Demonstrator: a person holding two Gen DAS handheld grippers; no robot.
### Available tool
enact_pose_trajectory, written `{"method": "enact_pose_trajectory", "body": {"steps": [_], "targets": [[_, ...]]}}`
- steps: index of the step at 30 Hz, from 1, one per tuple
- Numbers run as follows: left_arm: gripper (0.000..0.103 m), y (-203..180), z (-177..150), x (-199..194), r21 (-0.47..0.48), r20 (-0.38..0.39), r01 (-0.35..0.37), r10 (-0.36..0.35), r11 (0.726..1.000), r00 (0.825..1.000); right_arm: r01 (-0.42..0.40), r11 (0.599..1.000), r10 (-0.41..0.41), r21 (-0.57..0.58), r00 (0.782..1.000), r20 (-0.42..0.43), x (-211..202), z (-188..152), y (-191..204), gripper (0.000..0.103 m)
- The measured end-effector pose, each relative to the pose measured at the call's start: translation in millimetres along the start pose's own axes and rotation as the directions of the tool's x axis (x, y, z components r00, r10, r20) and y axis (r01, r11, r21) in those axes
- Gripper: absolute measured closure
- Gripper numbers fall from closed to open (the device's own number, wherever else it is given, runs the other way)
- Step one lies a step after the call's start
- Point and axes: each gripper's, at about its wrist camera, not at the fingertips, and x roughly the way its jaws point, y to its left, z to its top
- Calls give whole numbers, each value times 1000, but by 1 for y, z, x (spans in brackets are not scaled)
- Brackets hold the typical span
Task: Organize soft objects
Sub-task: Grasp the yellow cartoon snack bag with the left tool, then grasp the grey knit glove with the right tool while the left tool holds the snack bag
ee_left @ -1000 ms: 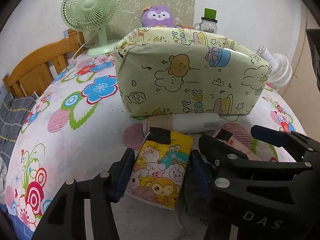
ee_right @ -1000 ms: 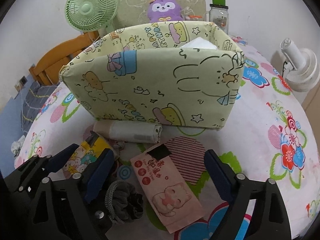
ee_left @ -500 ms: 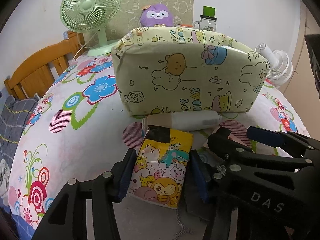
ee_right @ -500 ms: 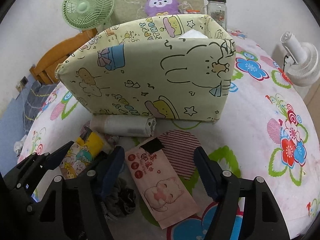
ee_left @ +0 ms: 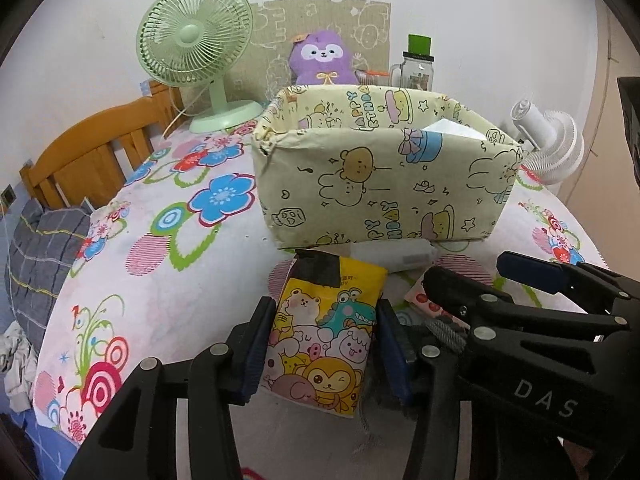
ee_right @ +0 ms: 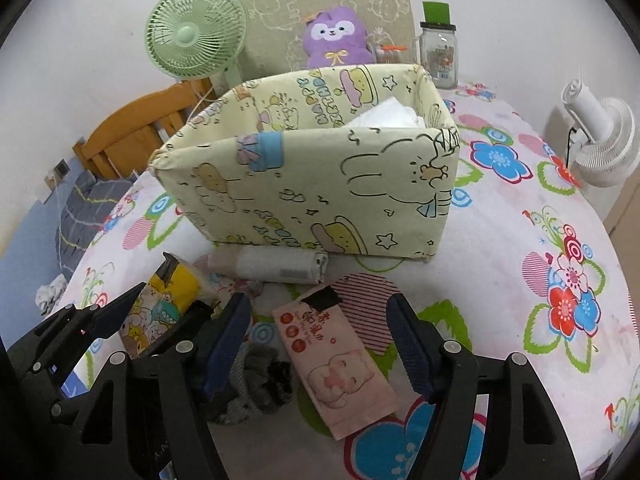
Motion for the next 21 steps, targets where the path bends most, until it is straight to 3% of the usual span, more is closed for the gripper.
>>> {"method": "enact_pose_trajectory", "body": {"steps": [19, 21], "targets": [[52, 16, -27, -9, -16, -20, -2, 1, 1000, 1000, 3, 997, -4, -77, 1000, -18, -9, -20, 35, 30], [52, 16, -29, -7, -17, -26, -1, 0, 1000, 1000, -1, 996, 0, -86, 1000, -21, -8, -22, 38, 35]]}}
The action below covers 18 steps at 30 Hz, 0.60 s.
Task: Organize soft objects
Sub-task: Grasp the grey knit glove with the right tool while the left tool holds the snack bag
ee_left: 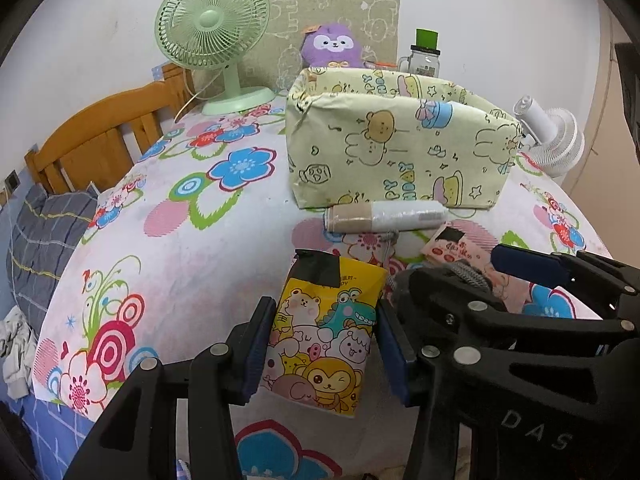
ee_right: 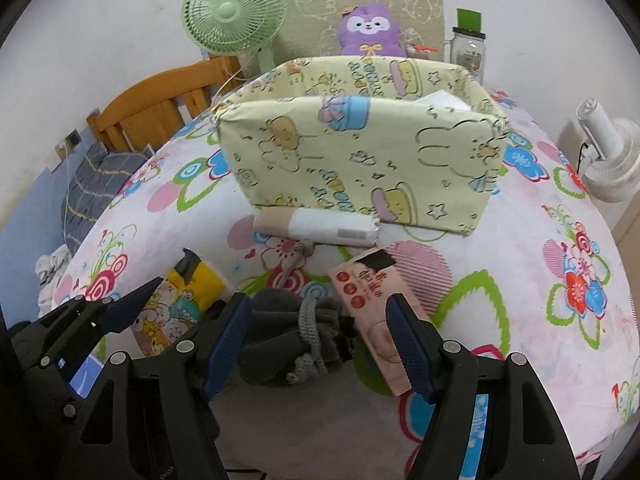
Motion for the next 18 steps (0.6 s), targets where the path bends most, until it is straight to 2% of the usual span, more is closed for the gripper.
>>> {"method": "enact_pose_trajectory", "body": {"steps": [8, 13, 18], "targets": [[52, 1, -4, 9, -11, -25, 6, -6, 1000, 1000, -37, 999, 37, -8, 998, -42, 14, -3, 11, 47], [52, 0, -2, 8, -16, -22, 23, -24, 1000, 999, -22, 1000, 22, -6, 999, -36, 14, -3, 13, 54], [53, -5, 4, 8, -15, -14, 38, -38, 999, 999, -1, 1000, 1, -5, 1000, -20, 10, 0, 12, 57]]}}
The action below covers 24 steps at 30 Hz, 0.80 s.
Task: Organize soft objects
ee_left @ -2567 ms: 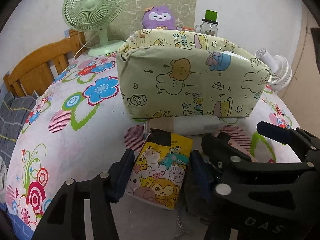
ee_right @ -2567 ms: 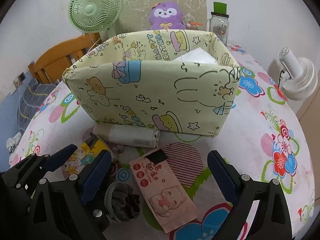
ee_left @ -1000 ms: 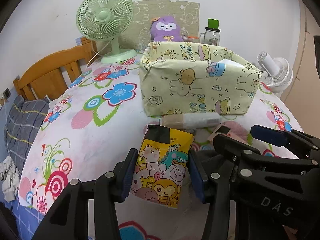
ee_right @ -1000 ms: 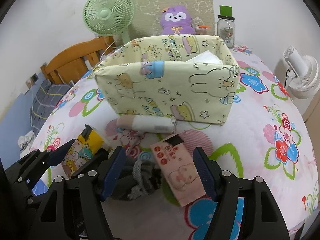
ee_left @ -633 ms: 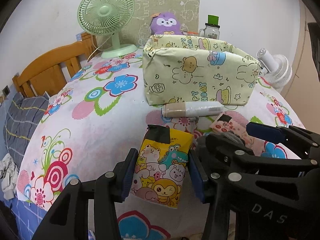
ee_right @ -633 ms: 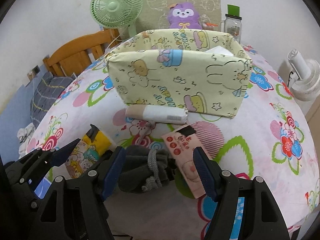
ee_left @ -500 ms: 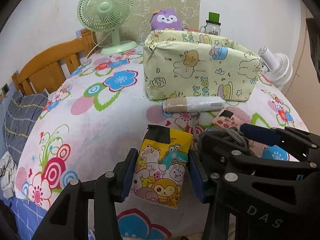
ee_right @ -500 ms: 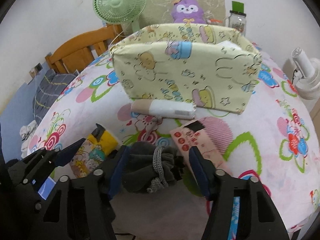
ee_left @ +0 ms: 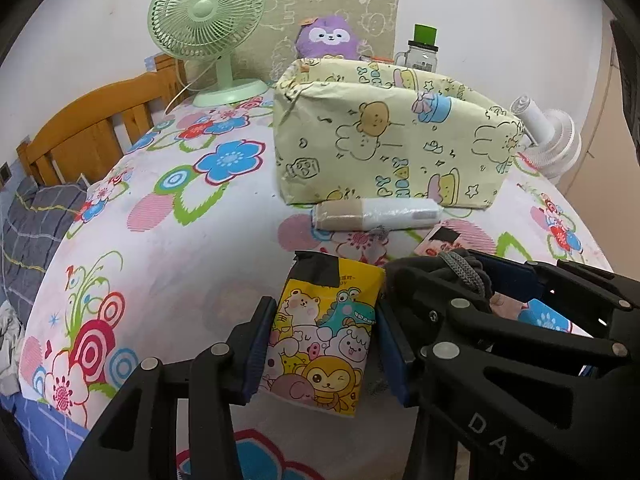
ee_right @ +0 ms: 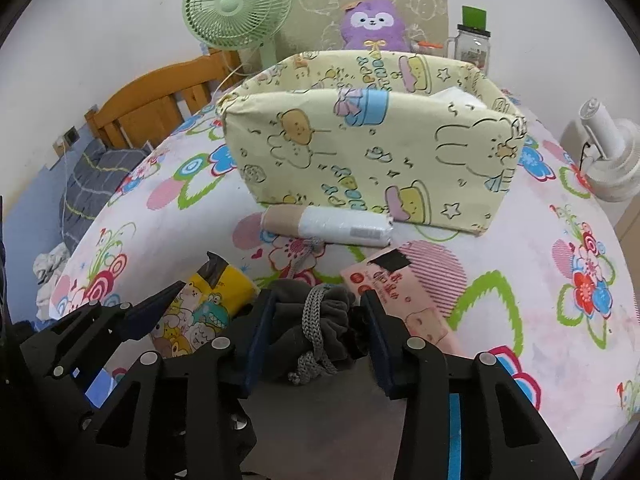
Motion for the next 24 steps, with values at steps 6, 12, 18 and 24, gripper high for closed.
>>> {"method": "enact_pose_trajectory", "body": {"steps": [6, 12, 18, 24], "targets": [[53, -5, 7, 1, -5, 10, 14, -14, 1000, 1000, 24, 1000, -24, 11, 999, 21, -4, 4, -6, 59], [53, -11, 16, 0, 5, 22, 21, -21, 1000, 1000, 36, 999, -37, 23, 998, 43, -10, 8, -13, 60], [53, -17, 28, -3, 8, 39, 25, -25, 1000, 999, 46, 998, -48, 30, 997, 63, -17, 17, -19, 60], [53, -25, 40, -8, 18, 55, 24, -25, 1000, 998, 53, 998, -56, 35, 994, 92, -27, 27, -25, 60]]}}
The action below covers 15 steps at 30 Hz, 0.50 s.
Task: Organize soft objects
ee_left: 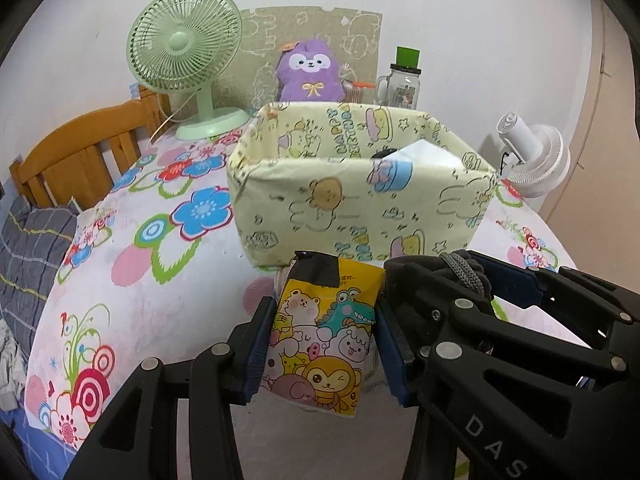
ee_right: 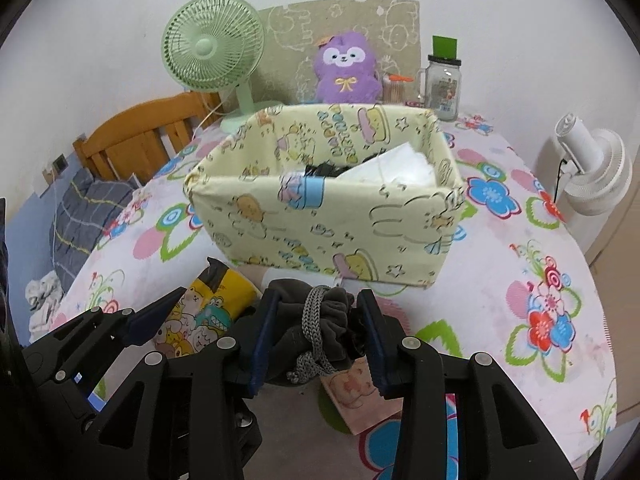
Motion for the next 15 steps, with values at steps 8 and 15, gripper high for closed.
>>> {"method": "enact_pose_trajectory", "body": {"steps": [8, 15], "targets": [[53, -13, 14, -7, 19, 24, 9, -10, 1000, 1000, 13, 1000, -14, 17, 999, 31, -12, 12, -11, 60], [53, -21, 25, -16, 36, 42, 13, -15, 999, 999, 24, 999, -25, 26, 998, 49, -24, 20, -18, 60]]}}
